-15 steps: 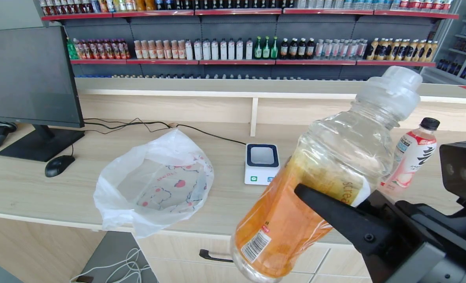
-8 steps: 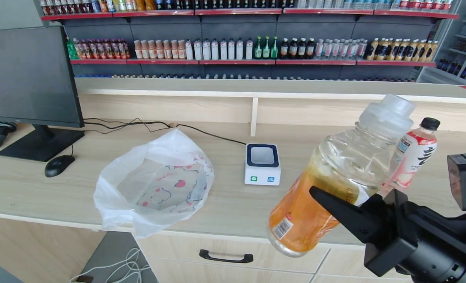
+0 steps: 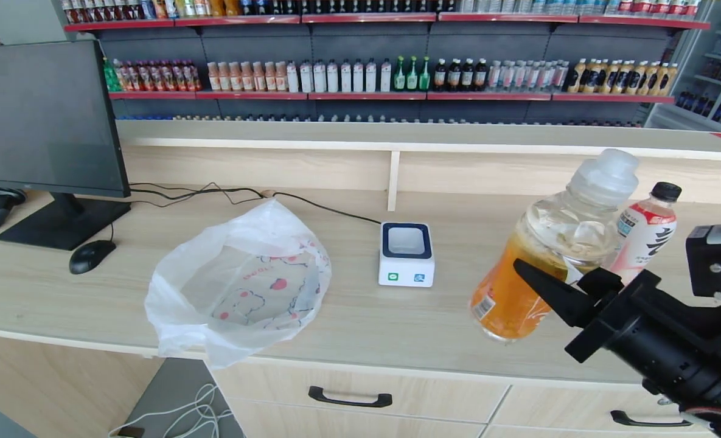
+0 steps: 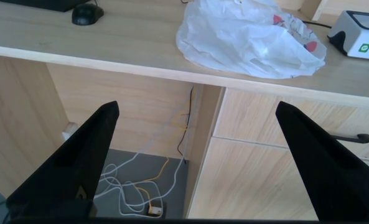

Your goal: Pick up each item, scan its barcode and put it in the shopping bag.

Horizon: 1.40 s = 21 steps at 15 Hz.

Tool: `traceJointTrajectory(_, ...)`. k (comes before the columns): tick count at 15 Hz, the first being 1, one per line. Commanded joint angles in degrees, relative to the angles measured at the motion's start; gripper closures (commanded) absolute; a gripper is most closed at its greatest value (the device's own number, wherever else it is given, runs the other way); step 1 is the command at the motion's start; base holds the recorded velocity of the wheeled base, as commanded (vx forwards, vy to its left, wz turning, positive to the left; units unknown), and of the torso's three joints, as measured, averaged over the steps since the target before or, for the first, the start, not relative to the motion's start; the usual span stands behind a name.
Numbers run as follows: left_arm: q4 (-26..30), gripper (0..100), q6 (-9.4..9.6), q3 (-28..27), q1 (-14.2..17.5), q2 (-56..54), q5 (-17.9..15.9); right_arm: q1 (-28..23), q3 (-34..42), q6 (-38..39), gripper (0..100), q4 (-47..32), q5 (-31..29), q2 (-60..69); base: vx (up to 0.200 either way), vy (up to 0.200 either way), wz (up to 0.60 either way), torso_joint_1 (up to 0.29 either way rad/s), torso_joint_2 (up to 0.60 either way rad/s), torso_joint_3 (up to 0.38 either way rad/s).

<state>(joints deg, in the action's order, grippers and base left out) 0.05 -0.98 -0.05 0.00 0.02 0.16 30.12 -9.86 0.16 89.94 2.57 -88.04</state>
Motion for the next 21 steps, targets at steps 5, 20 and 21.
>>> traceJointTrajectory(5,0.13,0,0.01,-0.04,0.0,-0.02,0.02,-3.93,-6.57,-1.04,100,0.06,0.15,-3.98,0.0,0.0,0.0,0.0,0.0,0.0)
traceJointTrajectory(20,0.13,0,-0.17,0.05,0.0,-0.02,0.02,-9.91,-10.62,-0.33,100,0.06,0.06,-7.06,0.0,0.0,0.0,0.0,0.0,0.0)
traceJointTrajectory(21,-0.05,0,-0.17,-0.04,0.0,-0.02,0.02,-9.91,-10.62,-0.25,100,0.06,0.06,-6.97,0.0,0.2,0.0,0.002,0.0,0.007)
